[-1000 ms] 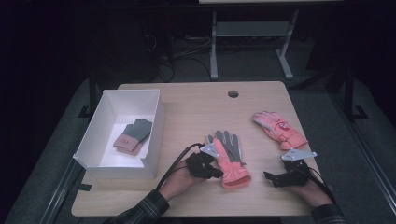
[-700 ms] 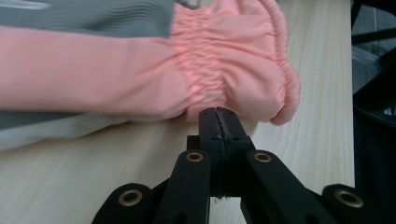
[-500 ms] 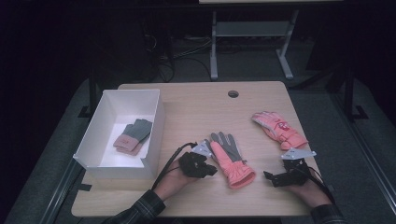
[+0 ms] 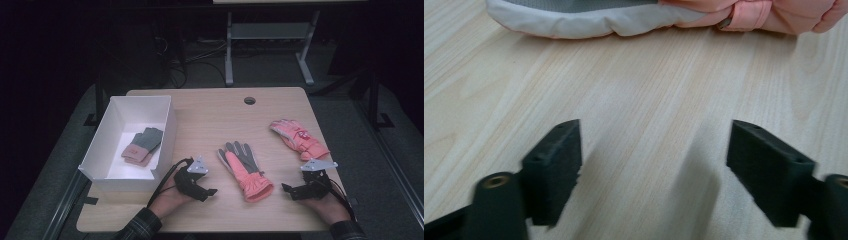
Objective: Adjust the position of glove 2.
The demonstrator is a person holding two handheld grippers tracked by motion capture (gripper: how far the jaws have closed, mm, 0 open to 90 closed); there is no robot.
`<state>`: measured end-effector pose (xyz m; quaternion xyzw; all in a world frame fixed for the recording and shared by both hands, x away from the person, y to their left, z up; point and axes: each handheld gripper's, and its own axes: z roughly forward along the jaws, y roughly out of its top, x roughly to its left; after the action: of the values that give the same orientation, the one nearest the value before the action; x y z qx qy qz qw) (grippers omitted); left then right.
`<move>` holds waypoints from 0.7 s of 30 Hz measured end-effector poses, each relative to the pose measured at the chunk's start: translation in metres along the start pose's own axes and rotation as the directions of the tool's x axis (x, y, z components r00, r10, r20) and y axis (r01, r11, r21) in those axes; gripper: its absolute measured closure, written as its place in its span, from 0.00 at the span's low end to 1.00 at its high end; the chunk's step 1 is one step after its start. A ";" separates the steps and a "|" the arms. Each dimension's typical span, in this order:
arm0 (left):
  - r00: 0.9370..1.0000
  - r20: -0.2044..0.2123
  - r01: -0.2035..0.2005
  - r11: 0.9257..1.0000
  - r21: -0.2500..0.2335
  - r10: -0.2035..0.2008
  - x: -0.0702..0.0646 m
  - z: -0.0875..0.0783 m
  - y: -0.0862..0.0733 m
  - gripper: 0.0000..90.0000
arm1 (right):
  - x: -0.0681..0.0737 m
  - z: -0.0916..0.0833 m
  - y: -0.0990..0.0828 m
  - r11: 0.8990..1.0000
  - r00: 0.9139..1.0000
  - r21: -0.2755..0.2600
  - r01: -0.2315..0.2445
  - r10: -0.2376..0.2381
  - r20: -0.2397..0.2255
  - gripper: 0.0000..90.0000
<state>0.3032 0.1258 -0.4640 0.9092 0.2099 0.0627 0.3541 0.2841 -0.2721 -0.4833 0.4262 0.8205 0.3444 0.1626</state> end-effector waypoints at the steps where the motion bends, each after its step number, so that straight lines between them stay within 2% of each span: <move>1: 1.000 -0.005 -0.002 1.000 0.003 0.002 -0.001 0.001 -0.001 0.20 | 0.000 0.000 0.000 1.000 1.000 0.000 0.000 0.000 0.000 0.01; 3: 0.999 -0.029 -0.031 1.000 0.006 0.031 -0.003 0.003 -0.004 0.16 | 0.000 0.000 0.000 1.000 1.000 -0.001 -0.002 0.002 -0.002 0.01; 4: 0.999 -0.034 -0.032 0.999 0.000 0.032 -0.005 0.004 -0.005 0.16 | 0.000 0.000 0.000 1.000 1.000 0.000 -0.003 0.003 -0.004 0.01; 6: 0.999 -0.032 -0.018 0.999 -0.029 0.017 -0.004 0.005 -0.009 0.14 | 0.000 0.000 0.002 1.000 1.000 0.011 -0.003 0.003 -0.005 0.01; 7: 0.999 -0.027 -0.025 0.999 -0.026 0.025 -0.003 0.004 -0.010 0.14 | 0.001 0.000 0.003 1.000 1.000 0.021 -0.001 0.001 -0.006 0.02; 8: 1.000 -0.022 -0.018 0.999 -0.041 0.017 -0.002 0.004 -0.011 0.14 | 0.000 0.000 0.004 1.000 1.000 0.026 0.006 -0.005 -0.011 0.02; 11: 1.000 -0.010 -0.031 0.997 -0.076 0.030 0.000 0.004 -0.017 0.14 | 0.000 -0.003 0.007 0.999 1.000 0.048 0.019 -0.018 -0.022 0.07; 15: 1.000 -0.010 -0.024 0.997 -0.079 0.023 0.000 0.004 -0.017 0.14 | 0.000 -0.009 0.012 0.999 0.999 0.036 0.007 -0.006 -0.036 0.15; 21: 1.000 -0.009 -0.025 0.997 -0.073 0.025 0.001 0.004 -0.017 0.14 | -0.002 -0.019 0.027 1.000 0.999 0.019 0.003 -0.002 -0.040 0.19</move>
<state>0.2991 0.1348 -0.4780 0.8978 0.1974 0.0784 0.3857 0.2900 -0.2707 -0.4511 0.4196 0.8274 0.3449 0.1429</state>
